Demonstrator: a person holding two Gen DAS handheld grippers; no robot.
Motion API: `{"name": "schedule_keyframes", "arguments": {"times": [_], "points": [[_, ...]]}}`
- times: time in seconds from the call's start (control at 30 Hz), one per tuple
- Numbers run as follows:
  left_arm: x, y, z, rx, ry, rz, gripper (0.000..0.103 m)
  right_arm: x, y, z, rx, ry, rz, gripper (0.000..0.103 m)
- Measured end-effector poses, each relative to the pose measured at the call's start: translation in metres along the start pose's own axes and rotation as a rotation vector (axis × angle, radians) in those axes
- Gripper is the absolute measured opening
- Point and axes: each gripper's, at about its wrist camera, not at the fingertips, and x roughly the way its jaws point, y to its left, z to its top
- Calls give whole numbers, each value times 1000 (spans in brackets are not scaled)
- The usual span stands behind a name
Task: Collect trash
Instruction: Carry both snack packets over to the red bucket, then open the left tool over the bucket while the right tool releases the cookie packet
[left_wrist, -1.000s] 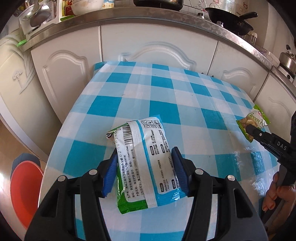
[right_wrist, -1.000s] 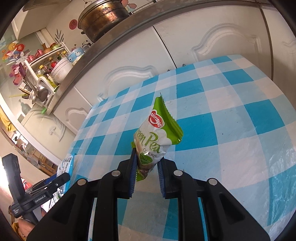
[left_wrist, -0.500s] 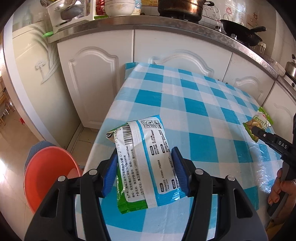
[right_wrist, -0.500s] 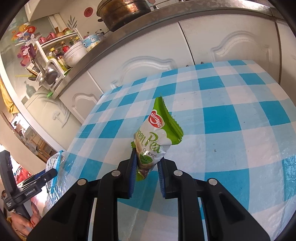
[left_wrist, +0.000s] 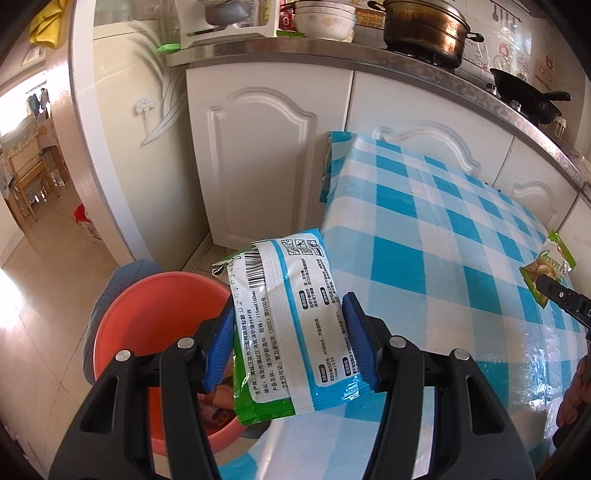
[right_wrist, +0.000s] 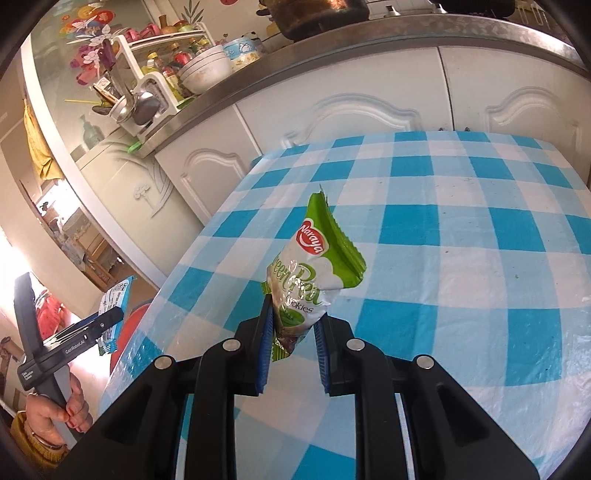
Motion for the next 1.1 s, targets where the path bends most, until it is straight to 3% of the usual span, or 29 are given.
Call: {"name": "schedule_keyframes", "arguments": {"times": [0.5, 1.1], "points": [[1, 82, -24, -102, 11, 60, 57, 17, 108, -16, -161, 87, 82, 22], [13, 157, -49, -226, 43, 106, 57, 71, 270, -40, -469, 223, 217, 22]]}}
